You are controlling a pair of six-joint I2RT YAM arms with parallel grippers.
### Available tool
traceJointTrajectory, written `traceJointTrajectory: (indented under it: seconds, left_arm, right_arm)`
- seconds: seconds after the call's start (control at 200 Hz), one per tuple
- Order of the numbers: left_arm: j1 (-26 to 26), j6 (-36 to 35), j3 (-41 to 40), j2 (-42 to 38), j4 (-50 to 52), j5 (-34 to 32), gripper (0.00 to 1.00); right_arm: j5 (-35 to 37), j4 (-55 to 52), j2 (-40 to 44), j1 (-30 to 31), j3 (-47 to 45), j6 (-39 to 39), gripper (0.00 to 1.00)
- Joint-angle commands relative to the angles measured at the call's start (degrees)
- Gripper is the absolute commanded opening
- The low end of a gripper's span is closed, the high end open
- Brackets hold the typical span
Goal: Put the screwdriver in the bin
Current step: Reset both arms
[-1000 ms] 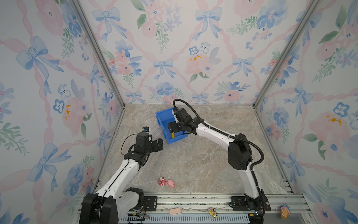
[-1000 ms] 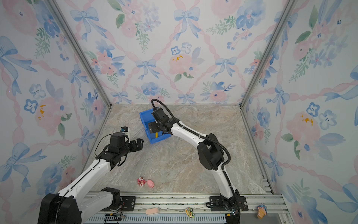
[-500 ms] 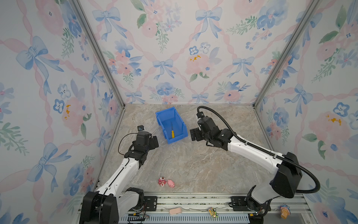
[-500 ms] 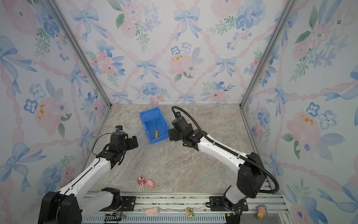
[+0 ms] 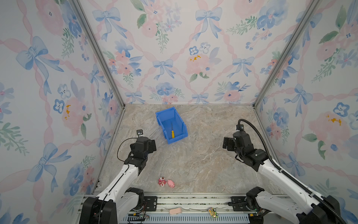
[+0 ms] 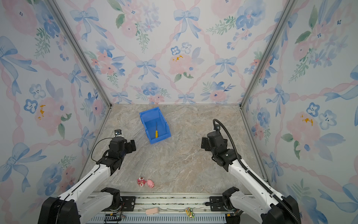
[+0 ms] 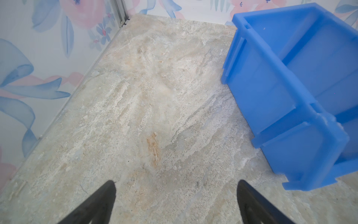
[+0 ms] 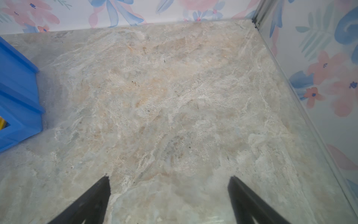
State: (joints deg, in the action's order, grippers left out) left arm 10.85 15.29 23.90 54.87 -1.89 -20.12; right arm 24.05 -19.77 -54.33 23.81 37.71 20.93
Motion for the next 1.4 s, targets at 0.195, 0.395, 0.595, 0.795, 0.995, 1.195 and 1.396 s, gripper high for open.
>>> traceJointTrajectory:
  seconds: [0.195,0.395,0.595,0.795,0.995,1.195,1.396]
  left_arm:
    - [-0.1,-10.2,-14.1,-11.6,-15.5,1.2,0.98]
    - [-0.4,-9.1,-16.7,-12.2,-16.8,0.3,0.98]
    - [-1.2,-8.4,-17.5,-11.1,-18.5,0.7,0.98]
    - [-1.6,-10.0,-17.6,-8.2,-23.4,3.2,0.98]
    - [-2.2,-12.0,-19.4,-5.0,-33.7,6.4,0.98]
    - [-3.4,-12.4,-19.0,1.4,-41.8,7.9,0.98]
    - [-4.2,-13.2,-17.4,9.2,-49.4,9.4,0.98]
  right_arm:
    - [-0.7,4.2,15.3,-6.3,-12.4,-11.5,0.97]
    - [-2.0,10.4,16.4,-8.1,-18.1,-18.1,0.97]
    - [-5.0,17.8,14.5,-9.3,-22.6,-18.1,0.97]
    - [-5.9,23.2,13.5,-12.1,-24.0,-18.9,0.97]
    - [-11.4,31.4,7.4,-17.1,-23.8,-19.3,0.97]
    - [-14.4,39.4,-2.3,-19.2,-21.6,-19.7,0.97]
    - [-16.5,46.8,-11.3,-20.4,-18.7,-19.9,0.97]
